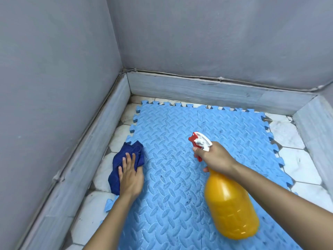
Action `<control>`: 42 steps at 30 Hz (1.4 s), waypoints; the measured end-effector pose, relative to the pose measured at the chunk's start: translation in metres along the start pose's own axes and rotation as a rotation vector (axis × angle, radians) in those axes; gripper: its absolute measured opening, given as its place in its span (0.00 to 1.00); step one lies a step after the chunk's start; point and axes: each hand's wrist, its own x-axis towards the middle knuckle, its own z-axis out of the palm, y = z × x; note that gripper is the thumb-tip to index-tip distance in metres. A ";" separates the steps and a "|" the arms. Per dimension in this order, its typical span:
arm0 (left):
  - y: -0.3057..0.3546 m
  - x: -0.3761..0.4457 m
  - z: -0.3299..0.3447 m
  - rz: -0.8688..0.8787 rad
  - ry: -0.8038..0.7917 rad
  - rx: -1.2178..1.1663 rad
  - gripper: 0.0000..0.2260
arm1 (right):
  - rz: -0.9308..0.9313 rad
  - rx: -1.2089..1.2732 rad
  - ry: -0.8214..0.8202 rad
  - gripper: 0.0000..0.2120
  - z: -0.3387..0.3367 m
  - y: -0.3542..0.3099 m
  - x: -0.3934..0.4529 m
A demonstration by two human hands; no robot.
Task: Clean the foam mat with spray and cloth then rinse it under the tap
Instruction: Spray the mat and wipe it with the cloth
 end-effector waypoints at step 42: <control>0.010 0.001 -0.002 0.075 -0.089 0.224 0.26 | -0.129 -0.607 -0.327 0.29 -0.010 0.075 -0.136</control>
